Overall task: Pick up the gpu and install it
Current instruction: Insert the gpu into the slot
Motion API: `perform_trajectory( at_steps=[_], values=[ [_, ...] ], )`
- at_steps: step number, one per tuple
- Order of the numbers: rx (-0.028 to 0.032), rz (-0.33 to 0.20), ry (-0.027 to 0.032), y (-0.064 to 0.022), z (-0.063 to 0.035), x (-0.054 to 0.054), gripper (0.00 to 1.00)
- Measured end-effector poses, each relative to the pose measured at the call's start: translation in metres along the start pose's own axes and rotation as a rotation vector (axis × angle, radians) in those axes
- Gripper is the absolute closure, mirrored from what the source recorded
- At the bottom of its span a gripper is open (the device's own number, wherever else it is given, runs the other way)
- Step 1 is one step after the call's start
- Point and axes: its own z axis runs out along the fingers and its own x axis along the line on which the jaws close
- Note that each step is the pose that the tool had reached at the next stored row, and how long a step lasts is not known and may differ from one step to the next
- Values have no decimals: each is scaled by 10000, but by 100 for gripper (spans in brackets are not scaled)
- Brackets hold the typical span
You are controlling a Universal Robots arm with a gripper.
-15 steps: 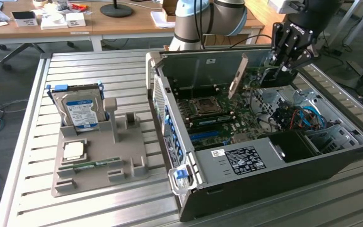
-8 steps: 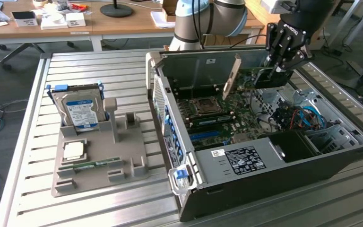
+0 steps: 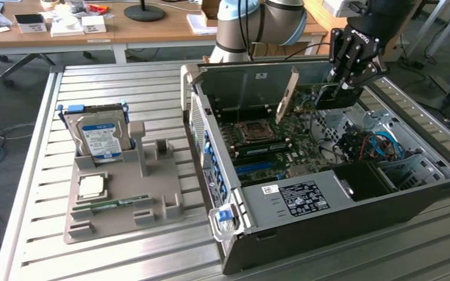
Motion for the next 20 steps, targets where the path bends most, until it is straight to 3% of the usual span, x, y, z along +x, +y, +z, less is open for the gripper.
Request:
perform_trajectory(
  at_steps=[7,11,20],
  values=[
    [6,1,-10,10,0,1,73],
    [35,-4,-14,73,5,5,73],
    [35,-4,-13,76,50,7,73]
  ],
)
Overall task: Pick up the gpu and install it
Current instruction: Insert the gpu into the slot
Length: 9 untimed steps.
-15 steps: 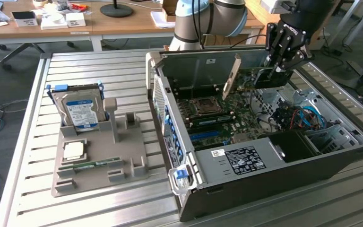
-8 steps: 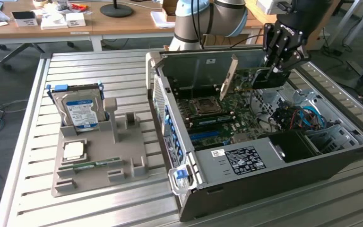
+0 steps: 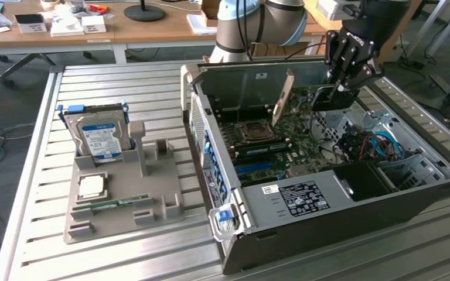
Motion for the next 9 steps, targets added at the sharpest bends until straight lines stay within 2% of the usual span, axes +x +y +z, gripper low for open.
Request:
perform_trajectory(
  at_steps=[9],
  values=[
    [0,-1,-1,0,17,1,73]
  ],
)
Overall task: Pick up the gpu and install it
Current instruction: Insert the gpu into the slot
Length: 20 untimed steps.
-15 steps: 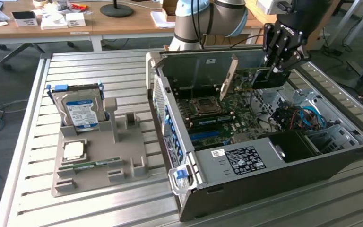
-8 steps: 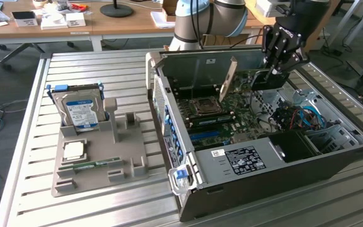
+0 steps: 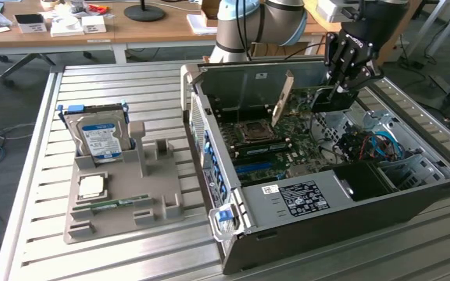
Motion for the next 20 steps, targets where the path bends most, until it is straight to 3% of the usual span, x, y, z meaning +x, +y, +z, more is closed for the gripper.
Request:
perform_trajectory(
  at_steps=[13,20],
  values=[
    [0,1,0,3,146,6,73],
    [0,0,3,4,170,8,73]
  ],
)
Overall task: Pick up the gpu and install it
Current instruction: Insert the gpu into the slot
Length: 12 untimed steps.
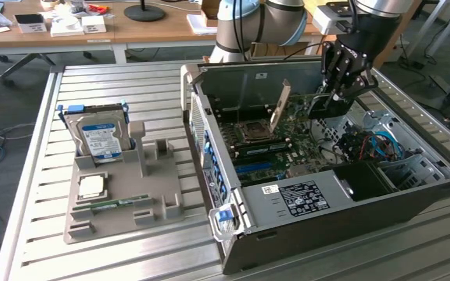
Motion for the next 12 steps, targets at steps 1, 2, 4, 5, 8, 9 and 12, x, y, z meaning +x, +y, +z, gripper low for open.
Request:
perform_trajectory(
  at_steps=[1,2,4,5,8,9,12],
  values=[
    [0,0,-1,0,1,0,73],
    [0,0,-3,0,2,0,73],
    [0,0,-3,0,2,0,73],
    [0,0,-3,0,2,0,73],
    [0,0,-3,0,2,0,73],
    [0,0,-4,0,2,0,73],
    [0,-1,-3,1,2,0,73]
  ],
)
